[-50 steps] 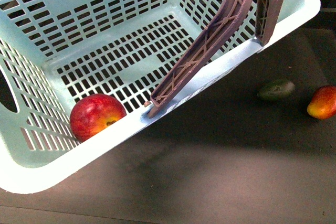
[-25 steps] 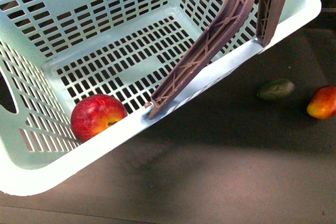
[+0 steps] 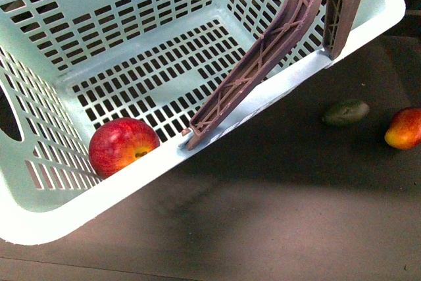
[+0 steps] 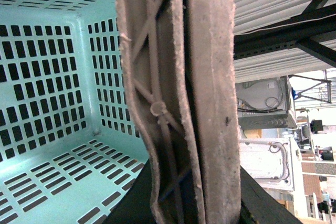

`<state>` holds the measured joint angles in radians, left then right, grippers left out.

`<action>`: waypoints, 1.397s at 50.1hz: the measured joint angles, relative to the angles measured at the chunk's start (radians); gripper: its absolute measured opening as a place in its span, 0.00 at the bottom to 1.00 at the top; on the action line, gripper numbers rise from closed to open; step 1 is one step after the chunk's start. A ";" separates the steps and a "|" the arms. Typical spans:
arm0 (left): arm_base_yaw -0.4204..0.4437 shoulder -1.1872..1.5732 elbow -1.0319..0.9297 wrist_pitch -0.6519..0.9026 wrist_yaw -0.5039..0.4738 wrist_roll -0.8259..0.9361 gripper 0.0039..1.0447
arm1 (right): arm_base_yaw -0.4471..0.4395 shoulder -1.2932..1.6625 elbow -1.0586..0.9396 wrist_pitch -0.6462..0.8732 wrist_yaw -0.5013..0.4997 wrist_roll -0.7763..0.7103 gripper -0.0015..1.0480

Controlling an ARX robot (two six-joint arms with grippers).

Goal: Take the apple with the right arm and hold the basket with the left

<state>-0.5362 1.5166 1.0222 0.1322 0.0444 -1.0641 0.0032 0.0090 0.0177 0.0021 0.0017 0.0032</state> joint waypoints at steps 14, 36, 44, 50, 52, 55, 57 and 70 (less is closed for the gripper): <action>0.000 0.000 0.000 0.000 0.000 -0.002 0.17 | 0.000 -0.003 0.000 -0.001 0.000 0.000 0.27; 0.000 0.000 0.000 0.000 0.000 -0.002 0.17 | 0.000 -0.003 0.000 -0.001 0.000 0.000 0.93; 0.000 0.000 0.000 0.000 0.000 -0.002 0.17 | 0.000 -0.003 0.000 -0.001 0.000 0.000 0.92; 0.000 0.000 0.000 0.000 0.000 -0.002 0.17 | 0.000 -0.003 0.000 -0.001 0.000 0.000 0.92; 0.000 0.000 0.000 0.000 0.000 -0.002 0.17 | 0.000 -0.003 0.000 -0.001 0.000 0.000 0.92; 0.000 0.000 0.000 0.000 0.000 -0.002 0.17 | 0.000 -0.003 0.000 -0.001 0.000 0.000 0.92; 0.000 0.000 0.000 0.000 0.000 -0.002 0.17 | 0.000 -0.003 0.000 -0.001 0.000 0.000 0.92; 0.000 0.000 0.000 0.000 0.000 -0.002 0.17 | 0.000 -0.003 0.000 -0.001 0.000 0.000 0.92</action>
<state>-0.5358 1.5166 1.0222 0.1322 0.0444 -1.0664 0.0032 0.0059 0.0177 0.0013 0.0021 0.0029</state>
